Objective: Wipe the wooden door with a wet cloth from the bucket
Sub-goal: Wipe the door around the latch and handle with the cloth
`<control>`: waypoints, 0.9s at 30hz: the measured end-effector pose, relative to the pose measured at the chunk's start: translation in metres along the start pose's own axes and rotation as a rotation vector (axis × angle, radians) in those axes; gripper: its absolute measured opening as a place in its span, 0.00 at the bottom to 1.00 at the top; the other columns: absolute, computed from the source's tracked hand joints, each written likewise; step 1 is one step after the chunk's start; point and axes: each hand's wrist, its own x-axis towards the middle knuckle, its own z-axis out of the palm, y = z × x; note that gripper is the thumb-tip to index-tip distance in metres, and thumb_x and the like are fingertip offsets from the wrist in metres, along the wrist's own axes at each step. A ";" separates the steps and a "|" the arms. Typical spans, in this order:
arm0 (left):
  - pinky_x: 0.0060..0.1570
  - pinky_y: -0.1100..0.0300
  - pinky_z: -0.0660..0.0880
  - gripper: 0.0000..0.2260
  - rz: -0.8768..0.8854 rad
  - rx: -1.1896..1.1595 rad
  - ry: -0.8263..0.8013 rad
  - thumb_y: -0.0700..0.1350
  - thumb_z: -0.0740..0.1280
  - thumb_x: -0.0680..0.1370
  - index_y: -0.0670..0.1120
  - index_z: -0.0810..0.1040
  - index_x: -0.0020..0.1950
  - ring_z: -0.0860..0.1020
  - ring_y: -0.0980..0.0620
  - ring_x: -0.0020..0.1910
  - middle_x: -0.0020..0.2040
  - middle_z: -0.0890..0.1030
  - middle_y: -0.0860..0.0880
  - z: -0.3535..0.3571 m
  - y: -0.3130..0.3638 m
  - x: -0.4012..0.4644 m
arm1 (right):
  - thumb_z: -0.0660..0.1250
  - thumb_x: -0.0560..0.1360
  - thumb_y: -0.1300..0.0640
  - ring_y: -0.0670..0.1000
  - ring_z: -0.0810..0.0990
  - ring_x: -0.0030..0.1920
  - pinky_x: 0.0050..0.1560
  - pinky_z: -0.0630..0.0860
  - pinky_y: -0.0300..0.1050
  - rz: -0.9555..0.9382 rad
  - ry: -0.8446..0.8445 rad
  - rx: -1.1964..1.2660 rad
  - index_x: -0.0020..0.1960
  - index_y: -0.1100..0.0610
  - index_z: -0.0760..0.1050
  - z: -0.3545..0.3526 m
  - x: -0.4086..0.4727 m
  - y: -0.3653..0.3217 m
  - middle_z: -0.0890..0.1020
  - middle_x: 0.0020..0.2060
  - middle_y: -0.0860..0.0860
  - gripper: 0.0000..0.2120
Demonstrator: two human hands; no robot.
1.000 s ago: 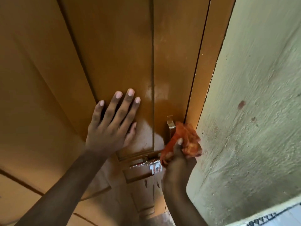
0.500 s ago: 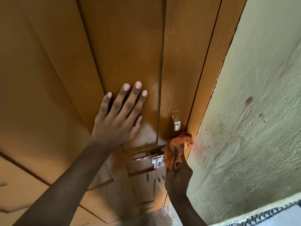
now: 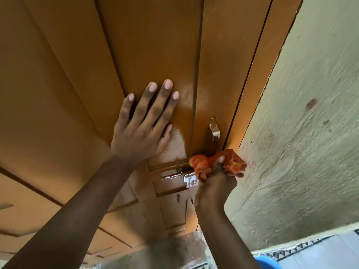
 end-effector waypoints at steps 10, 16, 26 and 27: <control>0.73 0.42 0.64 0.32 -0.001 0.018 0.007 0.58 0.61 0.83 0.46 0.64 0.84 0.65 0.42 0.80 0.81 0.66 0.44 0.000 0.000 0.001 | 0.69 0.79 0.54 0.53 0.84 0.53 0.60 0.78 0.53 0.169 -0.009 0.223 0.49 0.52 0.77 -0.004 -0.003 -0.010 0.84 0.51 0.51 0.02; 0.73 0.43 0.66 0.32 0.002 0.020 0.017 0.58 0.62 0.82 0.46 0.66 0.83 0.67 0.43 0.79 0.81 0.68 0.44 -0.002 0.000 0.001 | 0.66 0.81 0.57 0.52 0.86 0.49 0.53 0.82 0.44 0.226 -0.084 0.288 0.57 0.57 0.78 0.000 0.007 -0.023 0.86 0.47 0.58 0.06; 0.72 0.43 0.66 0.32 -0.005 0.018 0.024 0.58 0.63 0.82 0.46 0.66 0.83 0.66 0.43 0.79 0.81 0.68 0.44 0.000 0.000 0.001 | 0.64 0.82 0.59 0.67 0.65 0.76 0.73 0.69 0.62 0.302 -0.047 0.405 0.67 0.68 0.70 -0.006 0.009 -0.027 0.69 0.73 0.66 0.18; 0.72 0.43 0.66 0.31 -0.002 0.026 0.024 0.58 0.62 0.82 0.46 0.66 0.83 0.66 0.43 0.79 0.81 0.68 0.44 0.000 0.000 0.001 | 0.64 0.81 0.60 0.66 0.65 0.76 0.73 0.69 0.61 0.300 -0.059 0.431 0.69 0.67 0.70 -0.008 0.007 -0.031 0.69 0.74 0.66 0.18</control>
